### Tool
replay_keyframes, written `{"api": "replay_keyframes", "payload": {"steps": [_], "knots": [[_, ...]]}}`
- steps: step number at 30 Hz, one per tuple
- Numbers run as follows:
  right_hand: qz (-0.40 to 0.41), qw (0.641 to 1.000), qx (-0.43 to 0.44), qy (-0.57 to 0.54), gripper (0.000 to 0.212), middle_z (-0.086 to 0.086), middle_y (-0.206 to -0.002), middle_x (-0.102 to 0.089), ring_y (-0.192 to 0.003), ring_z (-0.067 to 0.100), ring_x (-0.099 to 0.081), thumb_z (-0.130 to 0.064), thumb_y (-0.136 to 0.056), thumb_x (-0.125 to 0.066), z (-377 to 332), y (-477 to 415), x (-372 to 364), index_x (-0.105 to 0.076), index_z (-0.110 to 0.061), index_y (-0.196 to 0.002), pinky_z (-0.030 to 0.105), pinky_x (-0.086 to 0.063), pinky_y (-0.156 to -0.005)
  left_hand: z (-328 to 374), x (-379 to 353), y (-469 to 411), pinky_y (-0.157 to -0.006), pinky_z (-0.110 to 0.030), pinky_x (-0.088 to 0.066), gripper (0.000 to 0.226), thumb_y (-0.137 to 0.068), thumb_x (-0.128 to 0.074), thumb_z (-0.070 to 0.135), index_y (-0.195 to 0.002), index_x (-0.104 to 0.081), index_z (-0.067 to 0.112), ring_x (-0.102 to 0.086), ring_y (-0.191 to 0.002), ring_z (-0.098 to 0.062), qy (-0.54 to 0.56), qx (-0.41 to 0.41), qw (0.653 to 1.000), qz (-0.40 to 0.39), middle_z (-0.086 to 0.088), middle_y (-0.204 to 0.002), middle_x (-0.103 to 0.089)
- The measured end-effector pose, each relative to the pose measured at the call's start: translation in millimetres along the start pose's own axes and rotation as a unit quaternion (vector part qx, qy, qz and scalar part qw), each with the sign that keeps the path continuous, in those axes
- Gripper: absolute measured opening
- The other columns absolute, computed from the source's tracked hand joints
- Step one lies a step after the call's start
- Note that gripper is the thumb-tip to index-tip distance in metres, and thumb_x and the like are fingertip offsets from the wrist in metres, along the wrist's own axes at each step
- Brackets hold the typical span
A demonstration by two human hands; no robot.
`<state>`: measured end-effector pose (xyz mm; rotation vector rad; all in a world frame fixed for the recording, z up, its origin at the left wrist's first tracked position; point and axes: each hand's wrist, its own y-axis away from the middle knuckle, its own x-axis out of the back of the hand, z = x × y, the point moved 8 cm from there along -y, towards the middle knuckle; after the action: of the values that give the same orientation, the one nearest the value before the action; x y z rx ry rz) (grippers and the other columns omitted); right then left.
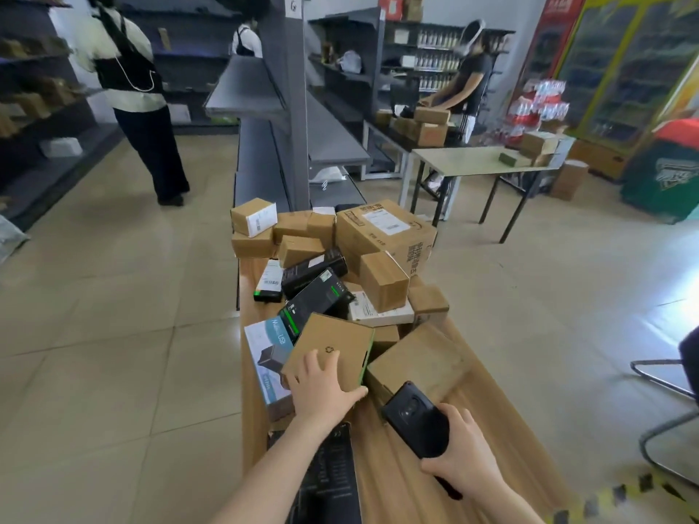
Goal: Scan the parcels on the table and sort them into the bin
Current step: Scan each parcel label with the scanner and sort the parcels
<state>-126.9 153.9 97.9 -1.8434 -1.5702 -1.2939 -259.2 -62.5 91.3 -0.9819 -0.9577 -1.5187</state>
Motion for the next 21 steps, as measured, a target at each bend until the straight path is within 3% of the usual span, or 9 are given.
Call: {"api": "replay_keyframes", "payload": {"steps": [4,10,15,21], "knots": [[-0.012,1.000,-0.003,0.007,0.097,-0.014,-0.111,-0.041,-0.107,0.009,-0.046,-0.047,-0.053,-0.072,10.4,-11.5,3.4,-0.034,-0.031,-0.142,0.025,-0.049,-0.083,12.3,-23.3,-11.8,-0.118,-0.059,-0.007,0.089,-0.084,-0.052,0.069,-0.152,-0.006,0.034,0.005,-0.147,-0.040,-0.047,0.006,0.998,-0.041,-0.012,-0.160,-0.001],[-0.030,0.999,0.015,0.013,0.094,-0.013,-0.112,-0.041,-0.107,0.009,-0.046,-0.046,-0.055,-0.073,19.2,-36.4,8.7,-0.035,-0.031,-0.140,0.023,-0.049,-0.083,16.0,-43.3,-12.0,-0.115,-0.065,-0.005,0.096,-0.087,-0.058,0.057,-0.152,0.008,0.031,0.009,-0.146,-0.045,-0.134,0.018,0.990,-0.038,-0.018,-0.159,0.011],[-0.057,0.997,0.054,0.014,0.092,-0.014,-0.111,-0.042,-0.104,0.007,-0.047,-0.047,-0.053,-0.072,22.2,-60.3,11.7,-0.038,-0.032,-0.136,0.025,-0.050,-0.083,22.4,-45.9,-14.0,-0.115,-0.064,-0.013,0.098,-0.087,-0.064,0.049,-0.153,0.007,0.027,0.005,-0.145,-0.048,-0.186,0.023,0.981,-0.047,-0.022,-0.159,0.008],[-0.079,0.989,0.121,0.014,0.088,-0.014,-0.111,-0.042,-0.104,0.007,-0.046,-0.047,-0.056,-0.075,15.5,-87.7,27.7,-0.039,-0.032,-0.135,0.028,-0.051,-0.087,31.8,-34.0,-6.9,-0.115,-0.059,-0.021,0.091,-0.087,-0.063,0.044,-0.152,-0.001,0.029,-0.005,-0.146,-0.043,-0.196,0.002,0.980,-0.036,-0.015,-0.159,-0.003]]}}
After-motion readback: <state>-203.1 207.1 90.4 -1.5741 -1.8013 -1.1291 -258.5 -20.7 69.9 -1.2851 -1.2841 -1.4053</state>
